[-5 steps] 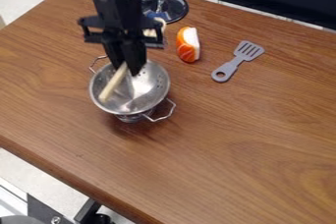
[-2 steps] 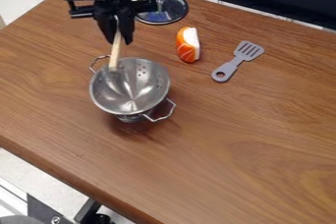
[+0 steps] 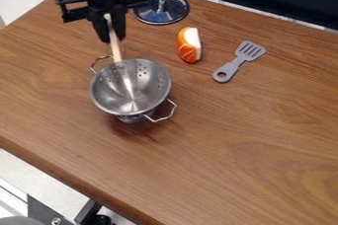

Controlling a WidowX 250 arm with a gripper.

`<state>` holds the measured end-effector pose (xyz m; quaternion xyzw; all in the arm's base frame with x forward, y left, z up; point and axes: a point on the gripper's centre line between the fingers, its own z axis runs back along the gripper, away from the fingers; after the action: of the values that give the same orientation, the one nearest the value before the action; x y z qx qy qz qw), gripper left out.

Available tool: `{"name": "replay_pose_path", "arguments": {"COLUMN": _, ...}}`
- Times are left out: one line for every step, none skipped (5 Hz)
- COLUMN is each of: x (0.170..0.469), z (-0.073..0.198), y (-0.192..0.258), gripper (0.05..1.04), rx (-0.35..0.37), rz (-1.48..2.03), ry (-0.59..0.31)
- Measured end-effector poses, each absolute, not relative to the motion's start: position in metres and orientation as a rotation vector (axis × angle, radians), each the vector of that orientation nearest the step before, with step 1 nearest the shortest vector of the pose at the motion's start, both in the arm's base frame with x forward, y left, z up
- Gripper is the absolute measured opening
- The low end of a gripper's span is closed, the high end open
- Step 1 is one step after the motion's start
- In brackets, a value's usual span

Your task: Move the wooden spatula to the top side of the table above the silver pot.

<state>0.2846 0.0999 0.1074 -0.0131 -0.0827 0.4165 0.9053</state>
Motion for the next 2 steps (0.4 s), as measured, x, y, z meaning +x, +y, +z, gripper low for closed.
{"name": "replay_pose_path", "arguments": {"x": 0.295, "z": 0.105, "y": 0.1, "gripper": 0.144, "rx": -0.027, "rz": 1.011, "ry": -0.155}}
{"name": "replay_pose_path", "arguments": {"x": 0.308, "z": 0.097, "y": 0.101, "gripper": 0.144, "rx": 0.003, "rz": 1.114, "ry": -0.16}}
